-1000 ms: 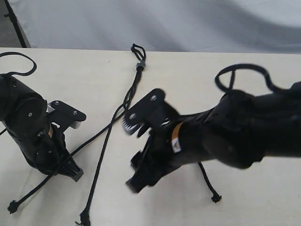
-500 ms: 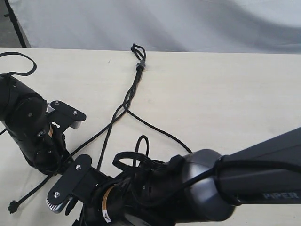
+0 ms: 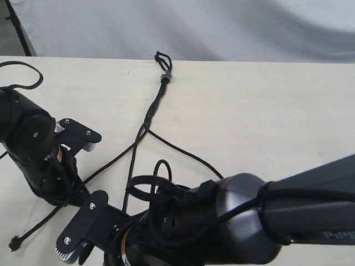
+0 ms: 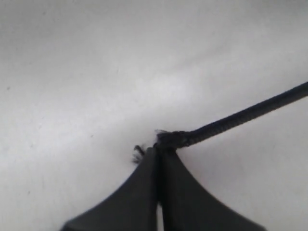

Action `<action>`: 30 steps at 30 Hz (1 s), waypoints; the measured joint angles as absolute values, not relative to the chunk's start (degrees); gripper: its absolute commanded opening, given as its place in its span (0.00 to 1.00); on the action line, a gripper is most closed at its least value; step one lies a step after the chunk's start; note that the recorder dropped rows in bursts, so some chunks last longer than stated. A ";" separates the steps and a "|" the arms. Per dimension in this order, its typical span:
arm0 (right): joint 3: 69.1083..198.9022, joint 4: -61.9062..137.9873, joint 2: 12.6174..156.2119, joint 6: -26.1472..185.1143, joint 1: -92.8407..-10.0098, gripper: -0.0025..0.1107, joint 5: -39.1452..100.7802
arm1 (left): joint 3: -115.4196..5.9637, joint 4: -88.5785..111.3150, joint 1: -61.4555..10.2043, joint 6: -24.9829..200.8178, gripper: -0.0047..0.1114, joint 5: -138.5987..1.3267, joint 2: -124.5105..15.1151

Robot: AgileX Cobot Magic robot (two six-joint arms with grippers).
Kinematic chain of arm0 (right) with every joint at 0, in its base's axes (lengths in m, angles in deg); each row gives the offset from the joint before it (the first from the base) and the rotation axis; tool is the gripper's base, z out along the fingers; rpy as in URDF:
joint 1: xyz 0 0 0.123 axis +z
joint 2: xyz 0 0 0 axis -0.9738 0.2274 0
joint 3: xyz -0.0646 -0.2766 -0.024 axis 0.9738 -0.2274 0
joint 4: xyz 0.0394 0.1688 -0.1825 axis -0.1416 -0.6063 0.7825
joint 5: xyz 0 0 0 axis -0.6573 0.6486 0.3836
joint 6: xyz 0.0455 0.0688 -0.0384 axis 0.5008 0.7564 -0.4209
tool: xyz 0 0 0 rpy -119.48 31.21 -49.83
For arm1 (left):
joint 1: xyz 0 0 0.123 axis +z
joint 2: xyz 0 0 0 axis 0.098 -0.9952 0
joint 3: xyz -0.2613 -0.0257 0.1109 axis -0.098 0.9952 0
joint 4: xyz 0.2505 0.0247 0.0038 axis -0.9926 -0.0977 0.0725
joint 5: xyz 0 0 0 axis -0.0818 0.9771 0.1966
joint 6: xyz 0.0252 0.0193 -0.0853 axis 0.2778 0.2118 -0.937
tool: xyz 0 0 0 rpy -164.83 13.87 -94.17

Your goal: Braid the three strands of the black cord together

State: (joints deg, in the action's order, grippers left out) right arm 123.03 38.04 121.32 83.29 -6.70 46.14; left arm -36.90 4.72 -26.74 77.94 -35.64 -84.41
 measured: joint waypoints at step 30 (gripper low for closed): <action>116.19 37.27 116.88 85.17 2.19 0.02 46.56 | -36.90 4.72 -26.74 77.94 0.04 -35.64 -84.41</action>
